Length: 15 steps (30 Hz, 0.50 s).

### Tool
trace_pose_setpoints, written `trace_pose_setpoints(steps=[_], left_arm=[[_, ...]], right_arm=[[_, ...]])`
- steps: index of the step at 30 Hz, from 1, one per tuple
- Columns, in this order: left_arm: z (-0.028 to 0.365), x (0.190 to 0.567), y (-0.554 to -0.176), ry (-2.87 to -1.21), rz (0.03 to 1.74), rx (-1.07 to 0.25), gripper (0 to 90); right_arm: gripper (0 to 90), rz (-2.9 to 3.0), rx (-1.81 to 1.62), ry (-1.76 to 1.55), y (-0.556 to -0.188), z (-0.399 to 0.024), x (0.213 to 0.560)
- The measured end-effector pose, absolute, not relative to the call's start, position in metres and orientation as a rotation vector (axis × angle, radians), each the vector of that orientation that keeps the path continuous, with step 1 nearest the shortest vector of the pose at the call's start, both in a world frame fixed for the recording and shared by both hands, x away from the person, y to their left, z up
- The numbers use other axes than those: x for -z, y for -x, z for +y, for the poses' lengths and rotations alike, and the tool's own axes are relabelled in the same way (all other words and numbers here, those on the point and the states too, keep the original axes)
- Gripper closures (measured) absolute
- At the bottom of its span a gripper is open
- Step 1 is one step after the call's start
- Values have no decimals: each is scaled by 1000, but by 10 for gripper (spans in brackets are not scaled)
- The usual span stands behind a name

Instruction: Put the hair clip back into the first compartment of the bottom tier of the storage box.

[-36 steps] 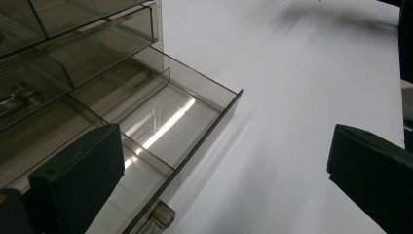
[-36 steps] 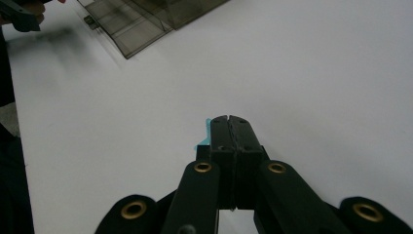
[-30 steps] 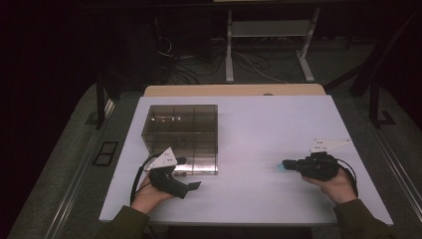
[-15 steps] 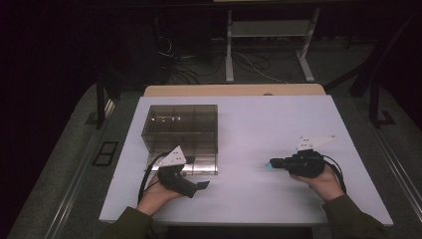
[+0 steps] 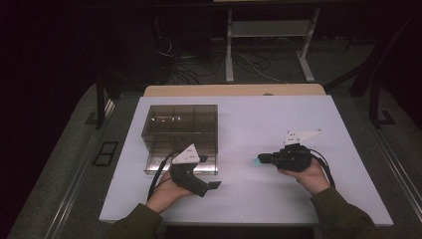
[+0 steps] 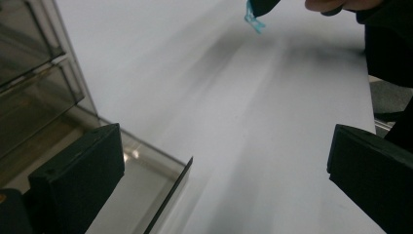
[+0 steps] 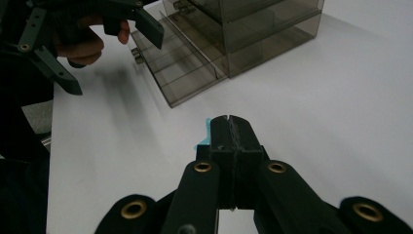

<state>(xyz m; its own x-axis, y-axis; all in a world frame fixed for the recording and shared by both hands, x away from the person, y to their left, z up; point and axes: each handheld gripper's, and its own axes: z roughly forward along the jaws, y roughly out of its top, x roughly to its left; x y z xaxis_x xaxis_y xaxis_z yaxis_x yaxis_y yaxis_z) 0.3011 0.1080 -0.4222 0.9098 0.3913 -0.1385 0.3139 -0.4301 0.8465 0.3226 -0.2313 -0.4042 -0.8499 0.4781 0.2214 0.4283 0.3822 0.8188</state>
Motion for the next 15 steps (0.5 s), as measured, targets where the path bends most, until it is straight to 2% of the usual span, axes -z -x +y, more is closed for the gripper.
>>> trace_pose_setpoints(steps=[7,13,15], left_arm=[[91,418,-307,-2044,482,-79,3],[76,418,-306,-2021,449,-61,70],[74,419,-303,-2029,426,-58,125]], right_arm=[[884,2569,-1514,-829,-325,-220,404],[884,2581,-1522,-789,-320,-213,403],[884,2588,-1521,-768,-317,-211,403]])
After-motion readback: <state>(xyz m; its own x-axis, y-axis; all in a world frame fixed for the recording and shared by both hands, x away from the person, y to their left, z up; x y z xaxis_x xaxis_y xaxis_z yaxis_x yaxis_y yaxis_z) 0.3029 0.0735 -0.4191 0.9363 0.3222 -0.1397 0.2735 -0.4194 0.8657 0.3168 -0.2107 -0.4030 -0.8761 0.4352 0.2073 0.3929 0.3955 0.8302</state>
